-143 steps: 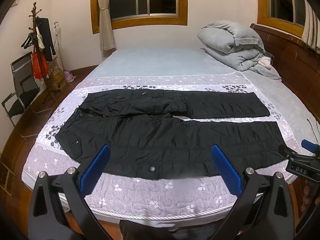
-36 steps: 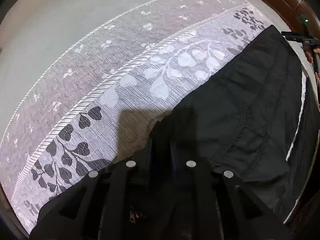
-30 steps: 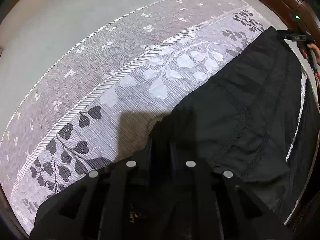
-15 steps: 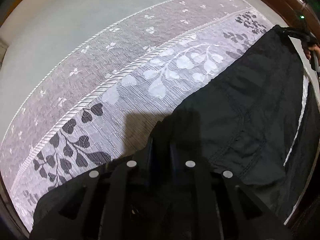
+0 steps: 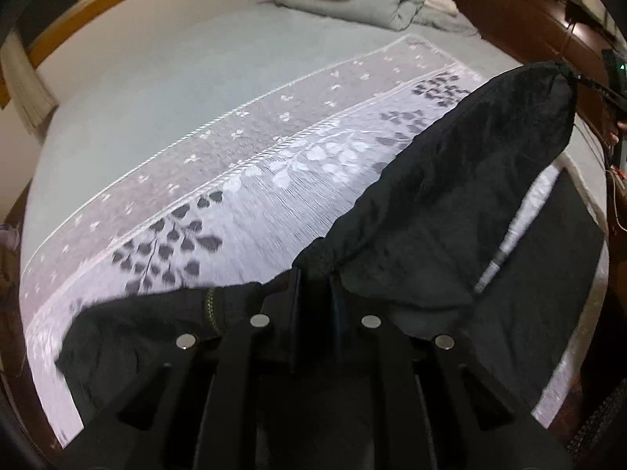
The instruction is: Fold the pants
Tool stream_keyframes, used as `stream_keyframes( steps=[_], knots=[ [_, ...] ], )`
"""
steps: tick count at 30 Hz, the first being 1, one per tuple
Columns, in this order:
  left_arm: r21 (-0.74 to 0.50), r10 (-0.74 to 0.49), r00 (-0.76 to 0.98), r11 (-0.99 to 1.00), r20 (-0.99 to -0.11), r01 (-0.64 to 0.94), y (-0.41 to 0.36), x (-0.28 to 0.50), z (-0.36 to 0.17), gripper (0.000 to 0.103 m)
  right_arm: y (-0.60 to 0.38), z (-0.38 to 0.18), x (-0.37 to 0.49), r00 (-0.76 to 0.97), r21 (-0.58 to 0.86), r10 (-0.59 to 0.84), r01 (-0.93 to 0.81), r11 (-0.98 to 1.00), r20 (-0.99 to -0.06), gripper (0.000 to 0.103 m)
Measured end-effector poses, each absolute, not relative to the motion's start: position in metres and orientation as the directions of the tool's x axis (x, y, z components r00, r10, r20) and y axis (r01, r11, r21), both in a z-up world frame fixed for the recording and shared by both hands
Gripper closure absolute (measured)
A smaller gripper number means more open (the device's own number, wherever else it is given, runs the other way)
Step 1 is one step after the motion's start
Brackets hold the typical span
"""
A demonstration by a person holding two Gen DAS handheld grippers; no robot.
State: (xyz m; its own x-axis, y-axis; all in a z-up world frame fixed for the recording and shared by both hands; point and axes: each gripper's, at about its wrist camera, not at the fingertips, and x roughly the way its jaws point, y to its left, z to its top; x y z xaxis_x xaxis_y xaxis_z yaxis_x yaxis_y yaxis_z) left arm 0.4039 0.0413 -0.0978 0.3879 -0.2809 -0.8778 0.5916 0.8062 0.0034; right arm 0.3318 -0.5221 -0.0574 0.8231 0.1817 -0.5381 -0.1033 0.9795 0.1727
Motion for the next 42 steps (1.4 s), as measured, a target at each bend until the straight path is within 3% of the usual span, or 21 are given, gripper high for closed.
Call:
stream_keyframes(
  steps=[5, 12, 22, 26, 28, 30, 31, 32, 33, 38, 42],
  knots=[
    [-0.031, -0.318, 0.437, 0.836, -0.841, 0.547, 0.056, 0.339, -0.076, 0.091, -0.526, -0.050, 0.280, 0.836, 0.199, 0.187, -0.096, 0.975, -0.515, 0.083],
    [-0.067, -0.348, 0.470, 0.854, -0.811, 0.516, 0.062, 0.266, -0.070, 0.091, -0.527, -0.068, 0.206, 0.803, 0.190, 0.159, -0.059, 0.980, -0.574, 0.083],
    [-0.140, -0.359, 0.445, 0.881, -0.821, 0.453, 0.064, 0.170, -0.113, 0.089, -0.520, -0.123, 0.137, 0.714, 0.200, 0.126, 0.020, 0.980, -0.689, 0.083],
    [-0.212, -0.379, 0.396, 0.890, -0.836, 0.403, 0.067, 0.150, -0.145, 0.080, -0.510, -0.153, 0.119, 0.657, 0.157, 0.099, 0.030, 0.987, -0.747, 0.083],
    [-0.252, -0.392, 0.390, 0.897, -0.833, 0.363, 0.071, 0.141, -0.159, 0.066, -0.507, -0.174, 0.115, 0.603, 0.144, 0.088, 0.045, 0.989, -0.793, 0.083],
    [-0.293, -0.410, 0.400, 0.900, -0.820, 0.322, 0.076, 0.130, -0.166, 0.031, -0.505, -0.188, 0.111, 0.560, 0.135, 0.074, 0.069, 0.988, -0.825, 0.072],
    [-0.298, -0.407, 0.414, 0.905, -0.814, 0.303, 0.079, 0.125, -0.167, 0.025, -0.504, -0.192, 0.109, 0.550, 0.132, 0.066, 0.080, 0.988, -0.832, 0.053],
    [-0.309, -0.408, 0.435, 0.908, -0.803, 0.282, 0.083, 0.119, -0.165, 0.019, -0.503, -0.194, 0.105, 0.547, 0.120, 0.048, 0.096, 0.988, -0.836, 0.044],
    [-0.318, -0.405, 0.451, 0.912, -0.795, 0.258, 0.090, 0.115, -0.164, 0.012, -0.502, -0.194, 0.100, 0.550, 0.106, 0.028, 0.111, 0.988, -0.835, 0.042],
    [-0.335, -0.314, 0.513, 0.941, -0.799, 0.054, 0.136, 0.112, -0.159, 0.010, -0.493, -0.161, 0.076, 0.636, 0.148, -0.005, 0.187, 0.971, -0.772, 0.040],
    [-0.532, -0.329, 0.592, 0.822, -0.736, -0.205, 0.203, 0.117, -0.167, 0.010, -0.458, -0.122, 0.072, 0.729, 0.210, 0.069, 0.103, 0.972, -0.681, 0.038]
  ],
)
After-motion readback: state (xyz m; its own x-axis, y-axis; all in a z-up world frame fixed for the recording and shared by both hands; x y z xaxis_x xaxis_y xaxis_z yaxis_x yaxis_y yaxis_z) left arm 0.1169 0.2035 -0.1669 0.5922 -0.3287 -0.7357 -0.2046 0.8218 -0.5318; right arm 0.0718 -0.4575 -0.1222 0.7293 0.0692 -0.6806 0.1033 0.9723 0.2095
